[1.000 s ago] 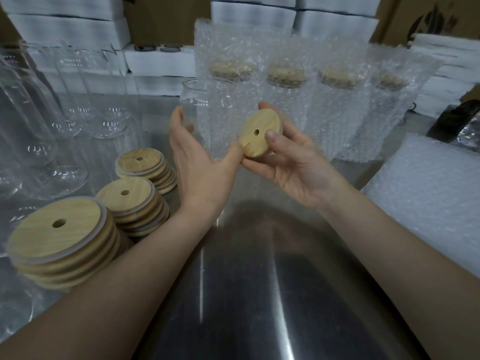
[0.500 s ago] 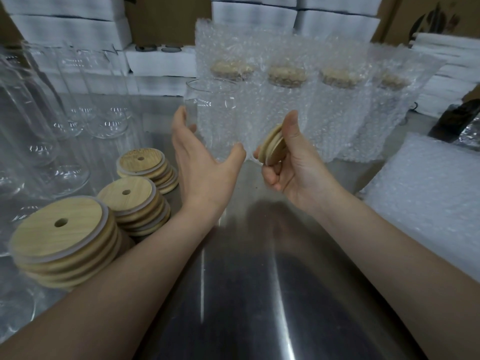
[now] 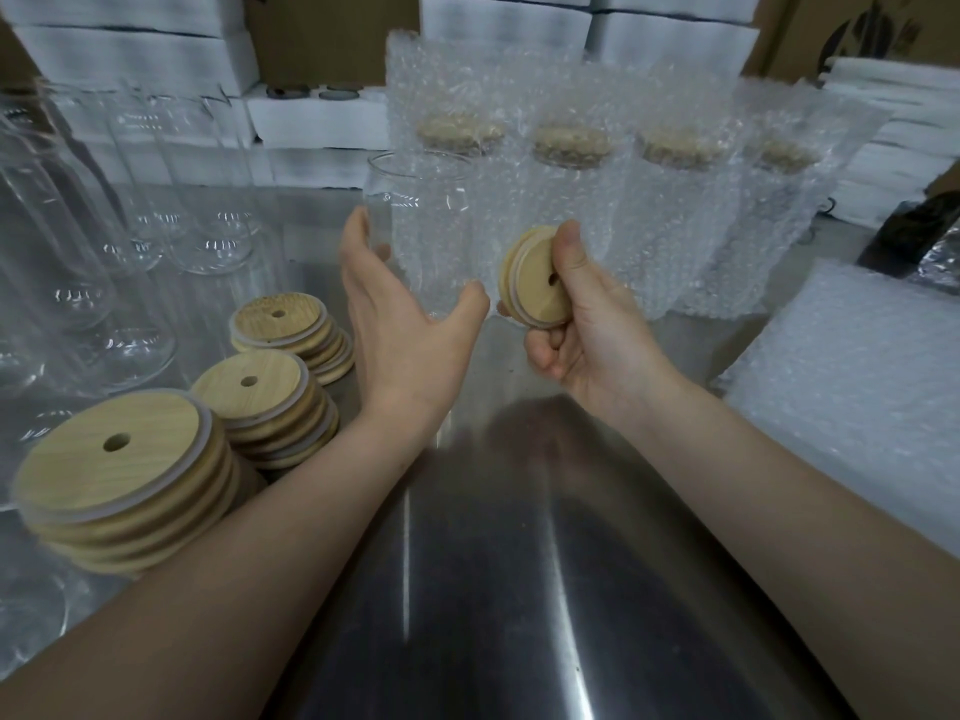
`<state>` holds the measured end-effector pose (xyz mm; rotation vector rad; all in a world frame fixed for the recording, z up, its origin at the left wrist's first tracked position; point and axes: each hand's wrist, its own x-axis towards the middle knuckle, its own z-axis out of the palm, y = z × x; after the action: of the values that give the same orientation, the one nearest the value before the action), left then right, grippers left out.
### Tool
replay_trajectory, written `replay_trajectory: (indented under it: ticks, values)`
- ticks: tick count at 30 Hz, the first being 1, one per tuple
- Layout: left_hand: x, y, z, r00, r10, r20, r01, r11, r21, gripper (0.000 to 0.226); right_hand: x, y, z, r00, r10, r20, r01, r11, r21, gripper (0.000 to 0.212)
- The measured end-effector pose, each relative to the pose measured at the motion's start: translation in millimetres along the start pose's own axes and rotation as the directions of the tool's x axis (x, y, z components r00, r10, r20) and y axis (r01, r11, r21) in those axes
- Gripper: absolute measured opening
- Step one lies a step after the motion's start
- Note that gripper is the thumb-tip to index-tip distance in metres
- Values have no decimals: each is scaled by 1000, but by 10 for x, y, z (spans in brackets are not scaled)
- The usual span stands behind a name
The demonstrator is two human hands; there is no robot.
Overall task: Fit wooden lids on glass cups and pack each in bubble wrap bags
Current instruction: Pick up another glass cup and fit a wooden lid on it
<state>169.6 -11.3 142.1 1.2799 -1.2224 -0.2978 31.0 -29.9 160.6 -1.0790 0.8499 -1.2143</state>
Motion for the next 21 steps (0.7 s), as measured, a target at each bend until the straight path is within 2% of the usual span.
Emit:
replay_trajectory:
  ticks: [3, 7, 14, 21]
  values:
    - [3, 4, -4, 1000, -2, 4, 2, 1000, -3, 93, -14, 3, 11, 999, 4, 33, -5, 999, 37, 66]
    - [-5, 24, -16, 1000, 8, 8, -8, 1000, -16, 94, -13, 2, 14, 998, 1, 63, -11, 989, 145, 51]
    - [2, 18, -16, 1000, 11, 4, -11, 1000, -5, 92, -1, -13, 15, 996, -18, 90, -10, 951, 308, 42]
    - [3, 9, -13, 1000, 11, 2, -11, 1000, -9, 93, 4, -4, 4, 992, -61, 109, 27, 957, 287, 28]
